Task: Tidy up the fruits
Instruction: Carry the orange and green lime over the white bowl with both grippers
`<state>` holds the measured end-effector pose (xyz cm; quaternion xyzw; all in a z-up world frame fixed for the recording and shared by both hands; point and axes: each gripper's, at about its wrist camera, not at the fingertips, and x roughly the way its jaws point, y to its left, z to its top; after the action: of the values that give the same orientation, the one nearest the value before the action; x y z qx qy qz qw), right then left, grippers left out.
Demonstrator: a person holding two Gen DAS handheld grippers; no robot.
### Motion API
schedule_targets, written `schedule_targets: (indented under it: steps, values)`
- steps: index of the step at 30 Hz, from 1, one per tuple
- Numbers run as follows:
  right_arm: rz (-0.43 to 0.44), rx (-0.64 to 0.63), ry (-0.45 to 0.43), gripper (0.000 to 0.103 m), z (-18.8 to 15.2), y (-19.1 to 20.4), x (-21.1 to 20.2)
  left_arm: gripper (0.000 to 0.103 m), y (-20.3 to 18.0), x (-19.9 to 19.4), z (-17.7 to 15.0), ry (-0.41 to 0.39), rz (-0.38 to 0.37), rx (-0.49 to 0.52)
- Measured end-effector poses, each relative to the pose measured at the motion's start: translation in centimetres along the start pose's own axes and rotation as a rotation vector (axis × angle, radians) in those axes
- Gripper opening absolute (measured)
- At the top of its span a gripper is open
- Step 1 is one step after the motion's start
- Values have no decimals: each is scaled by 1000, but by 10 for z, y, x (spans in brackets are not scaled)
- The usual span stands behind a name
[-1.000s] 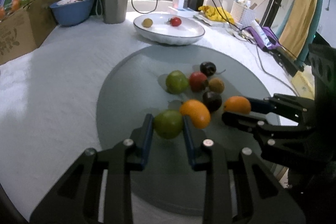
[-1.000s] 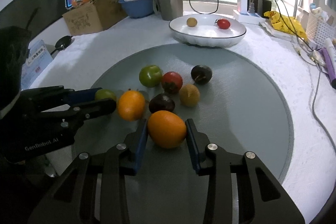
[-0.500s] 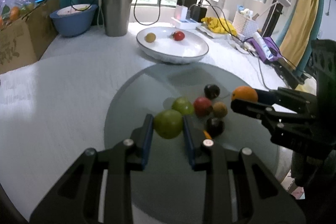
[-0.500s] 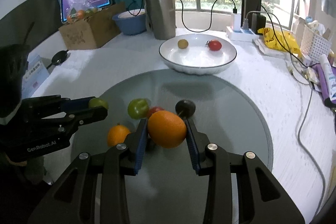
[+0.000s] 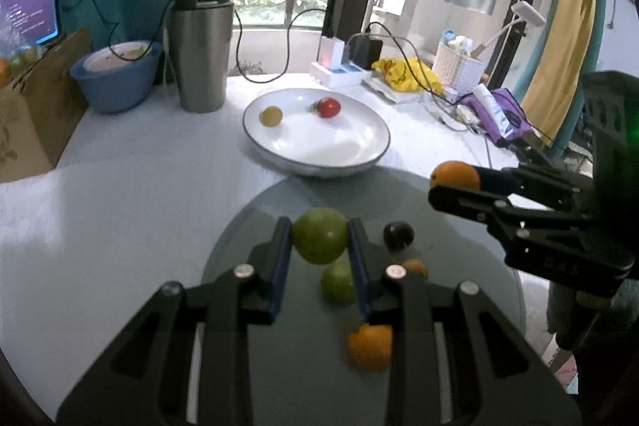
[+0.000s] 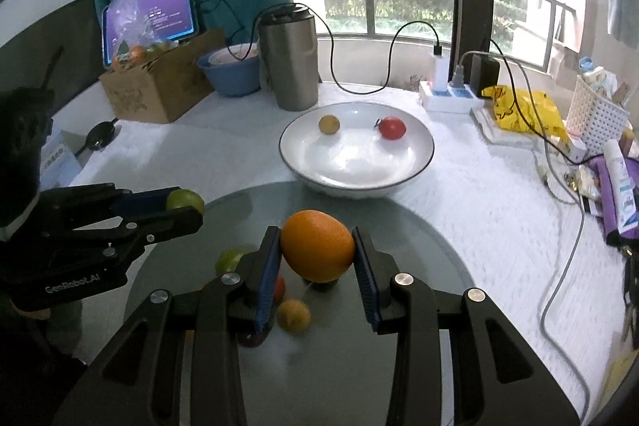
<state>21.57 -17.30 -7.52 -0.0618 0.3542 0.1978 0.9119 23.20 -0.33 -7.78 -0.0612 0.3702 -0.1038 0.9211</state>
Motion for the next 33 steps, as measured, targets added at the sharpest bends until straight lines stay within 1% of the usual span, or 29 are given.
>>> schedule_targets:
  steps: [5,12,19,26,33]
  values:
    - [-9,16,-12,38,10,-11,6,29,4,15,13,-1,-7,-30]
    - [-18,24,-3,38,21,-29,21,29,6,35,26,10,3,1]
    - [-25,1,1,38,37,-42,40,29,11,56,44,7,9,14]
    - [-10,31,4,38,50,-55,60,29,22,82,62,10,21,17]
    - [-10,-18,17,38,67,-57,88,29,27,108,75,21,40,14]
